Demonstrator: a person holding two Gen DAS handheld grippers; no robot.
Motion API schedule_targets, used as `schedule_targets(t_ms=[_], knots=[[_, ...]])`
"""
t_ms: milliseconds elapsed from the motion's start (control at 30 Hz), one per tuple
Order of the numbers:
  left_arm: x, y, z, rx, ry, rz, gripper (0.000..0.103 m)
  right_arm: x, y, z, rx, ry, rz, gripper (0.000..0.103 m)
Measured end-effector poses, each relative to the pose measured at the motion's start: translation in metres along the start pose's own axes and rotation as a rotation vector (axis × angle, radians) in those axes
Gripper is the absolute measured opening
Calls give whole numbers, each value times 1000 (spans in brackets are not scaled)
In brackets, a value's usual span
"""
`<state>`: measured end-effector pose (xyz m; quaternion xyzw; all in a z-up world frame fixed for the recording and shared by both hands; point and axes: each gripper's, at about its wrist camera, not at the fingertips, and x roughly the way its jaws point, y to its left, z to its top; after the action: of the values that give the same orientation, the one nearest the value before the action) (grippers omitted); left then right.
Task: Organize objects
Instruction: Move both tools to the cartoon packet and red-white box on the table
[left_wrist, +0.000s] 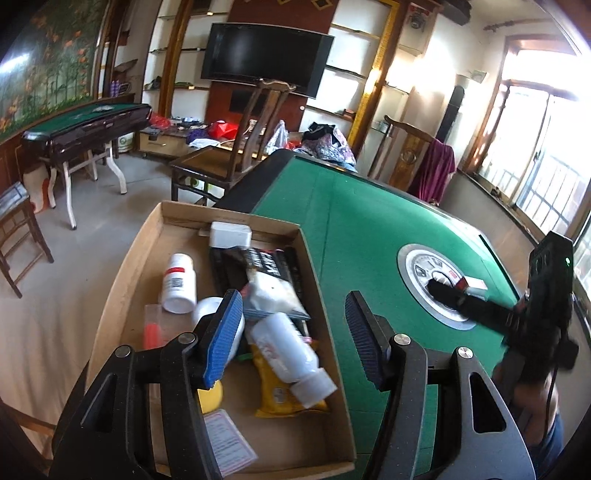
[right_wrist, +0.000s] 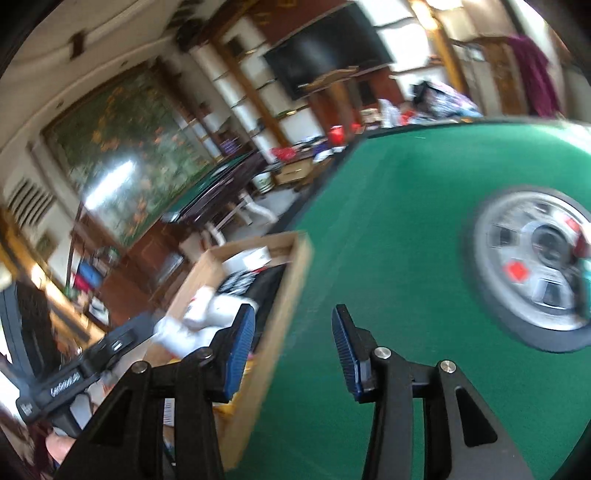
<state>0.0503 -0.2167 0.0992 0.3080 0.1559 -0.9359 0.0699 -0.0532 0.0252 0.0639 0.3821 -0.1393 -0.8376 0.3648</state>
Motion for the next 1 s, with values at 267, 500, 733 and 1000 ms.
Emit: schedule_targets(t_ms=[267, 500, 733, 1000], knots=[[3, -27, 0, 52, 9, -43, 59, -70, -156, 27, 182, -90, -408, 44], [17, -57, -9, 111, 56, -90, 59, -68, -227, 27, 264, -47, -429, 44], [27, -94, -11, 177, 97, -151, 59, -56, -146, 10, 160, 157, 136, 46], [65, -152, -17, 280, 228, -198, 59, -87, -132, 10, 101, 50, 71, 47]])
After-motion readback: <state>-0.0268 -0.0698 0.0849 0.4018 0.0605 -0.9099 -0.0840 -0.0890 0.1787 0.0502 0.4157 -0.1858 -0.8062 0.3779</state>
